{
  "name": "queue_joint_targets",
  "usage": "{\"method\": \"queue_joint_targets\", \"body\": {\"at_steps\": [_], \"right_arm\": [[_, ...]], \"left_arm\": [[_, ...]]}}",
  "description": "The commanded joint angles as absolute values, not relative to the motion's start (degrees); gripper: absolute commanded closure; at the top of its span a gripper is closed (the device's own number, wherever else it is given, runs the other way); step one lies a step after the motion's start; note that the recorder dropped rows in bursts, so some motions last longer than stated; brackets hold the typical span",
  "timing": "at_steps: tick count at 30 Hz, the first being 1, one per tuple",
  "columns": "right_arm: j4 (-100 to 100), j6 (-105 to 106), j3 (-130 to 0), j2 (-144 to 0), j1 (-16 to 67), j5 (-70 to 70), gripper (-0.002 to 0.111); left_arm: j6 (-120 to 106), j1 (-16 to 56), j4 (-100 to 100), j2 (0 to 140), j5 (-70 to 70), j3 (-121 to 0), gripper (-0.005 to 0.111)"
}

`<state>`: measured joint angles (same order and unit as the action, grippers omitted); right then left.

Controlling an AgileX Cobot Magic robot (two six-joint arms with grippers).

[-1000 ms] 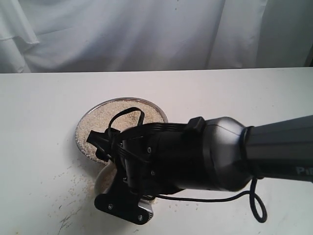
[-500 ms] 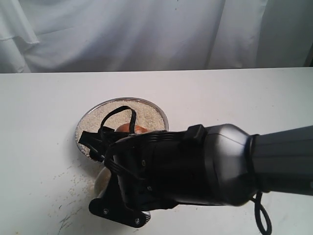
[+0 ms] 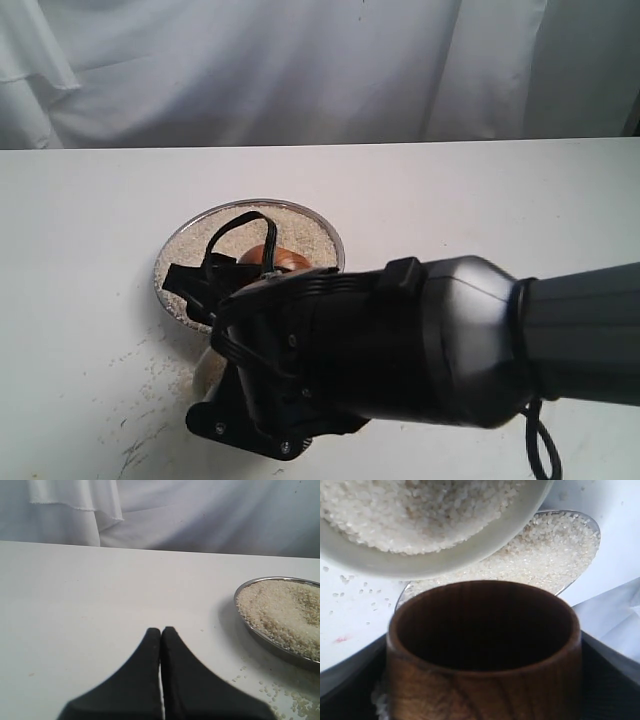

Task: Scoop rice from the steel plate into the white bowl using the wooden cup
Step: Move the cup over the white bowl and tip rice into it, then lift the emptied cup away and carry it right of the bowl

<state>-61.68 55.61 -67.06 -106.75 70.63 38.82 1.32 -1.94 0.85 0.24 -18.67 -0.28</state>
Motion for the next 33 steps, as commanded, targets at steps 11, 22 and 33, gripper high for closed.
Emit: {"method": "queue_joint_targets", "body": {"at_steps": [11, 22, 33], "right_arm": [[-21.68, 33.44, -61.40, -95.17, 54.73, 7.16, 0.108], [3.54, 15.52, -46.98, -91.96, 40.28, -32.68, 0.108], [3.43, 0.71, -42.64, -99.01, 31.68, -46.36, 0.108]], "left_arm": [[1.35, -2.04, 0.94, 0.00, -18.27, 0.00, 0.107], [1.35, -2.04, 0.94, 0.00, -18.27, 0.00, 0.107], [1.35, -2.04, 0.94, 0.00, -18.27, 0.00, 0.107]]}}
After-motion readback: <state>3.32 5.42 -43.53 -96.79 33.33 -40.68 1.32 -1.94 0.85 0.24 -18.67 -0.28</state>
